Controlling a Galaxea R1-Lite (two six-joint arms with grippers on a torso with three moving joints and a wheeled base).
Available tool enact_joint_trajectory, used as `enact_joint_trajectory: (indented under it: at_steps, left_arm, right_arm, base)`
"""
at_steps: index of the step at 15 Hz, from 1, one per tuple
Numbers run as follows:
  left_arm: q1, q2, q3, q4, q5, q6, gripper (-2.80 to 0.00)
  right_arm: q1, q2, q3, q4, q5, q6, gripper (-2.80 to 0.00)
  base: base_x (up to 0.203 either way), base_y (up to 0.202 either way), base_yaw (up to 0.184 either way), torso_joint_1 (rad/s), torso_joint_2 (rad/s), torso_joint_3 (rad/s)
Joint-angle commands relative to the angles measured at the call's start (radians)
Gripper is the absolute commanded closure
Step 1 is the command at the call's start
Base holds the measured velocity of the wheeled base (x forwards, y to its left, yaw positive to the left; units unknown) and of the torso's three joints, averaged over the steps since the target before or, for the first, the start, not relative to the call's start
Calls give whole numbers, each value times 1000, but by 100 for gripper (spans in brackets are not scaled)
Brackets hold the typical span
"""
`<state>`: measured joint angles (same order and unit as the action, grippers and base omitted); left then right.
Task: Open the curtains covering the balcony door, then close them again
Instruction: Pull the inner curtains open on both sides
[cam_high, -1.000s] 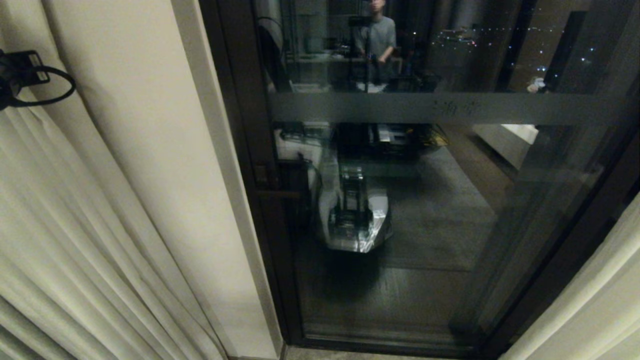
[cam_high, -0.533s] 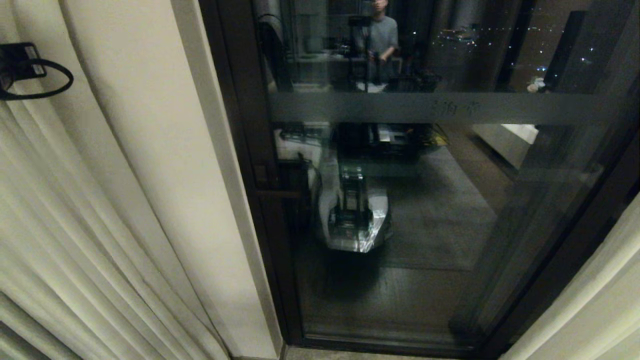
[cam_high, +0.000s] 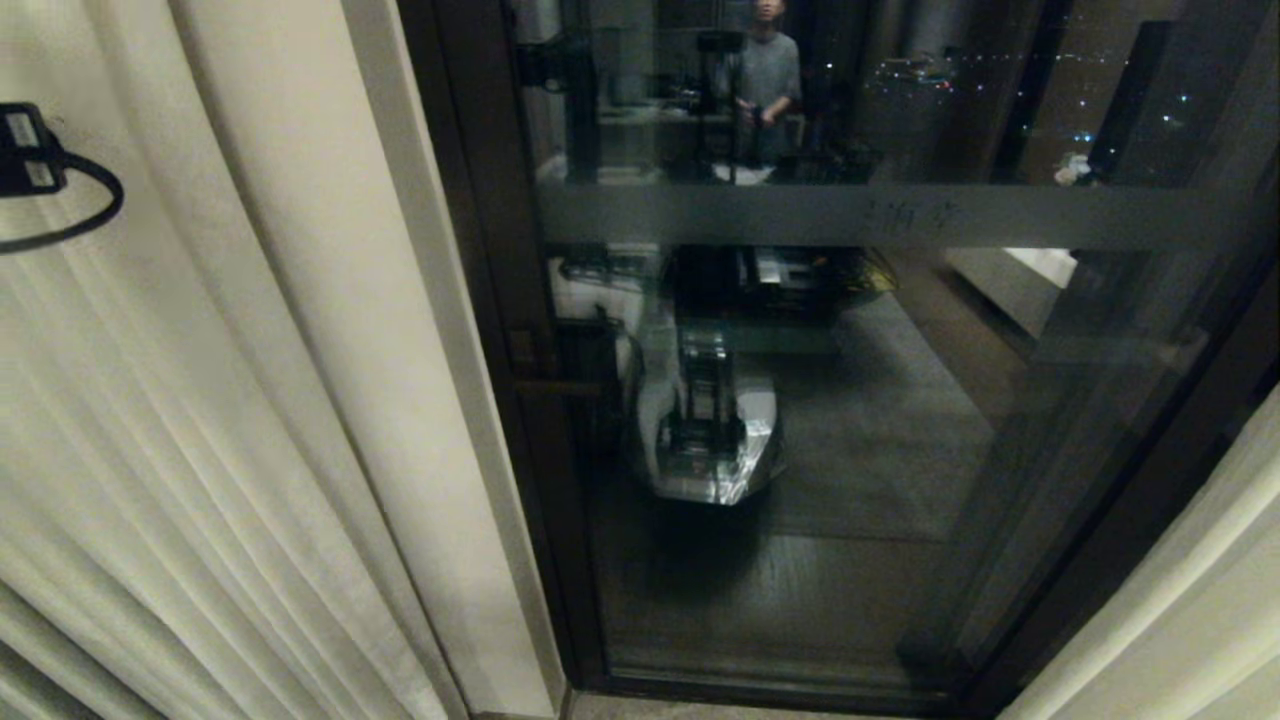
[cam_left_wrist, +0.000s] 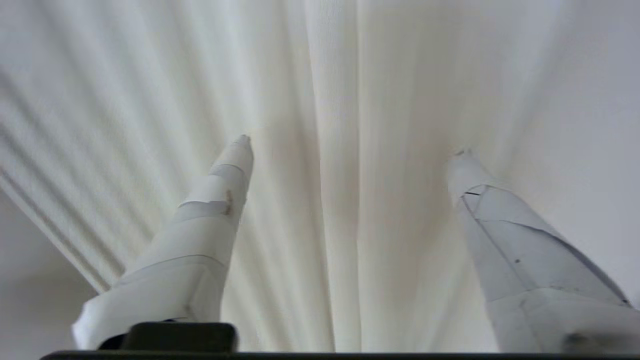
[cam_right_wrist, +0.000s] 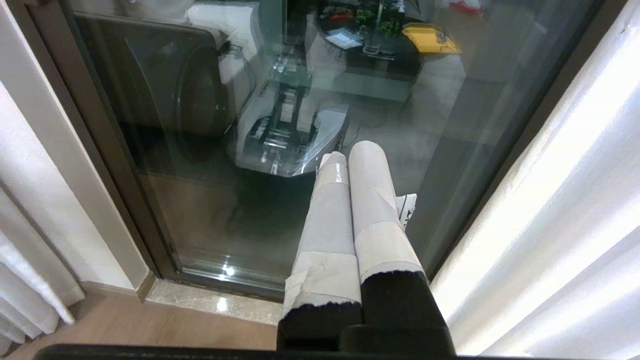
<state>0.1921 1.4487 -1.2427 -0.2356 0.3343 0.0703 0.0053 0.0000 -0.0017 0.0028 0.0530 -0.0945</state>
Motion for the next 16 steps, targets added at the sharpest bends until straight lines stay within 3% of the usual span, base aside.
enact_joint_trajectory:
  at_steps: [1, 5, 6, 16]
  left_arm:
    - [-60, -278, 194, 1, 4, 7, -280]
    - [-89, -542, 480, 13, 6, 42, -280]
    - [-92, -596, 538, 14, 5, 52, 0]
    - [-104, -743, 745, 13, -1, 60, 0]
  right_arm:
    - [1, 2, 0, 0, 1, -1, 0]
    - [1, 2, 0, 0, 1, -1, 0]
    - [1, 2, 0, 0, 1, -1, 0]
    - [1, 2, 0, 0, 1, -1, 0]
  base:
    - [0, 0, 0, 0, 0, 0]
    - [0, 0, 0, 0, 0, 0]
    - [0, 0, 0, 0, 0, 0]
    - [0, 0, 0, 0, 0, 0]
